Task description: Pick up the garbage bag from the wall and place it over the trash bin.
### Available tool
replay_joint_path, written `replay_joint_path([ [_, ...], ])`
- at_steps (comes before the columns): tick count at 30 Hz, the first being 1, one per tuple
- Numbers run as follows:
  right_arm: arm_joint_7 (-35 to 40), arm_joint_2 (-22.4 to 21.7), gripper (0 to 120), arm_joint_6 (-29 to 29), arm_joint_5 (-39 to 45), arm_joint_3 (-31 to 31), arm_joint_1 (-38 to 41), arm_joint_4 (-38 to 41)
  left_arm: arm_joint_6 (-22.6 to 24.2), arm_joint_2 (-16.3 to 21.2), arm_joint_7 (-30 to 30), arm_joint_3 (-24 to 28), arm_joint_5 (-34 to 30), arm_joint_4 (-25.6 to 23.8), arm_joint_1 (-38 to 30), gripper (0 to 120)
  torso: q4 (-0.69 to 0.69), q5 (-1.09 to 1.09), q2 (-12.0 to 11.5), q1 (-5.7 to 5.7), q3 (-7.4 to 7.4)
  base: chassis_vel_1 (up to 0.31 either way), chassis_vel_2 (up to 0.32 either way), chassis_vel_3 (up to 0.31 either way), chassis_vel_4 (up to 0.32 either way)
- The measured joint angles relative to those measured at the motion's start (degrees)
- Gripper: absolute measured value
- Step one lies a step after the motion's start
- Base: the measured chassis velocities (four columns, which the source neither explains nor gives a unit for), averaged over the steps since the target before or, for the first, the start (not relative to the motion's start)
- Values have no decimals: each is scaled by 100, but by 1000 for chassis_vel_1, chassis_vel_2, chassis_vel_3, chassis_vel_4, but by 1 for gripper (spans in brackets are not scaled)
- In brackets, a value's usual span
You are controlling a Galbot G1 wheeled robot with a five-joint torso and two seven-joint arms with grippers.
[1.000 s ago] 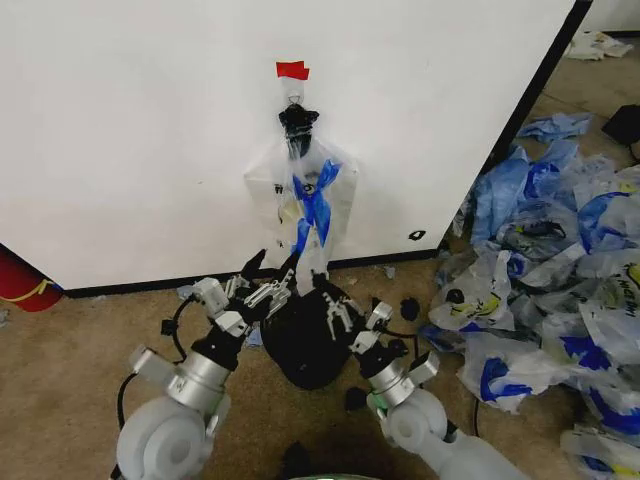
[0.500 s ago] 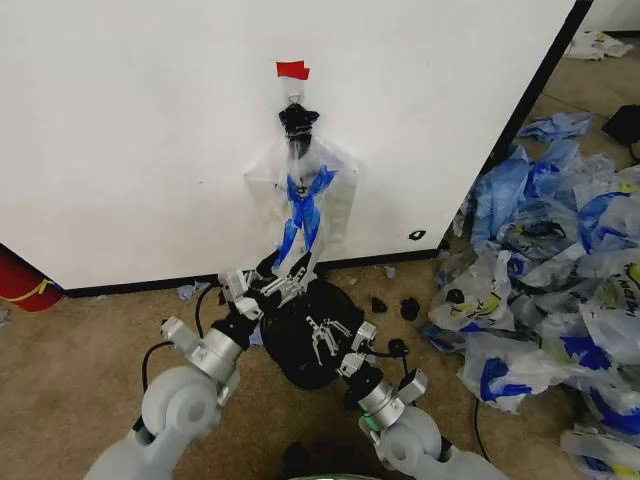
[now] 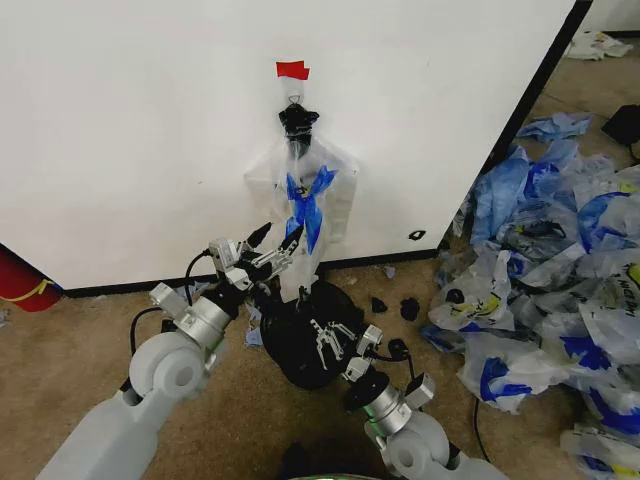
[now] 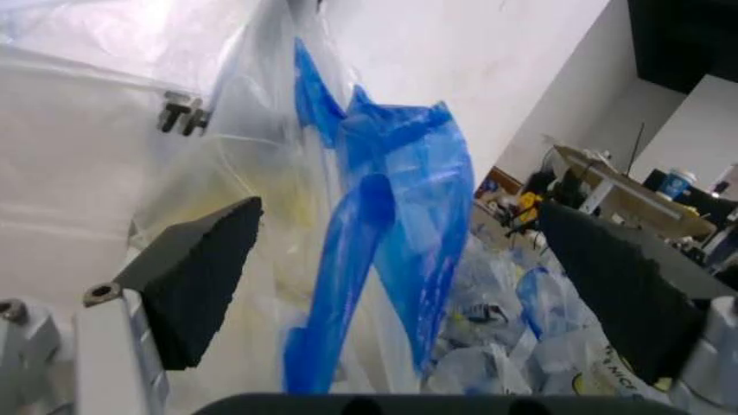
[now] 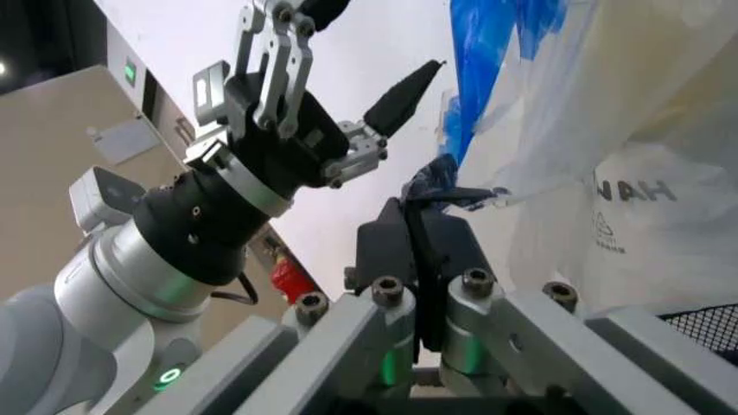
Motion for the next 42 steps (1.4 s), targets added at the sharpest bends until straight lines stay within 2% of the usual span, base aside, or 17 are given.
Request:
replay_joint_path([
  [25, 3, -16, 0, 27, 1, 106, -97, 84, -22, 133, -46, 713, -33, 461, -730, 91, 0, 0, 0, 0, 0, 0, 0, 0, 0],
  [28, 2, -10, 0, 35, -2, 115, -107, 69, -43, 135, -42, 767, -24, 510, -772, 85, -1, 0, 0, 0, 0, 0, 0, 0, 0],
  [34, 1, 5, 0, 56, -9, 148, -126, 53, -105, 144, -27, 856, -3, 623, -851, 60, -1, 0, 0, 0, 0, 0, 0, 0, 0],
  [38, 1, 6, 0, 59, -11, 148, -125, 46, -113, 138, -22, 860, 1, 635, -851, 53, -1, 0, 0, 0, 0, 0, 0, 0, 0],
  [39, 1, 7, 0, 62, -14, 148, -122, 39, -118, 137, -19, 860, 6, 636, -846, 43, -1, 0, 0, 0, 0, 0, 0, 0, 0],
  [42, 1, 14, 0, 69, -21, 145, -118, 20, -124, 121, -15, 843, 18, 636, -805, 31, -1, 0, 0, 0, 0, 0, 0, 0, 0],
])
